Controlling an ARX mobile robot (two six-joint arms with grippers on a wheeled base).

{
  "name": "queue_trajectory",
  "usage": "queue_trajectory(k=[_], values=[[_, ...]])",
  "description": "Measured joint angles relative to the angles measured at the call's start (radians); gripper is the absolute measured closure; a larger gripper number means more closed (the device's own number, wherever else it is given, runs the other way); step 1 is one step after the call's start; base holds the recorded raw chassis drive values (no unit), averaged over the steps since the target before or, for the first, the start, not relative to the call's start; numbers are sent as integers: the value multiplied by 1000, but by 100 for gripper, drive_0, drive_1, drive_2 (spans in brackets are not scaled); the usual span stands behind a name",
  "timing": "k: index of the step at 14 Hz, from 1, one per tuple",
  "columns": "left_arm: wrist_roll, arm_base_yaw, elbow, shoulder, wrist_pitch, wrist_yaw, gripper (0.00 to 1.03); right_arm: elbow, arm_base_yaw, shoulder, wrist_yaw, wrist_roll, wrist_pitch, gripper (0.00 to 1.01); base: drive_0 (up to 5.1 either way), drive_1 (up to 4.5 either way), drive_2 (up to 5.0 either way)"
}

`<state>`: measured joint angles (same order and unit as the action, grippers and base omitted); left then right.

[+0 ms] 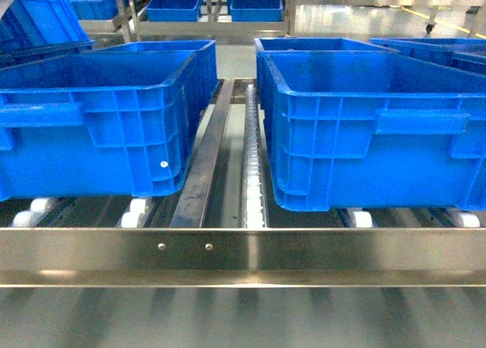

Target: Sort blue parts and orange caps into right shelf containers

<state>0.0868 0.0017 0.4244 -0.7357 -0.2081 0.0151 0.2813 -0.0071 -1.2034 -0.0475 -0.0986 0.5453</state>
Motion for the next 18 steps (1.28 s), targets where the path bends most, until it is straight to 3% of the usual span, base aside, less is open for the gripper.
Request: queue_trajectory(k=[2,18], values=[[0,-2,0,-1,2,-1,59,0,0,1,-2,0,3,59,-9,341,-359],[0,-2,0,-2,1,0,59,0,0,-2,-1,0,3,59,0,0,0]])
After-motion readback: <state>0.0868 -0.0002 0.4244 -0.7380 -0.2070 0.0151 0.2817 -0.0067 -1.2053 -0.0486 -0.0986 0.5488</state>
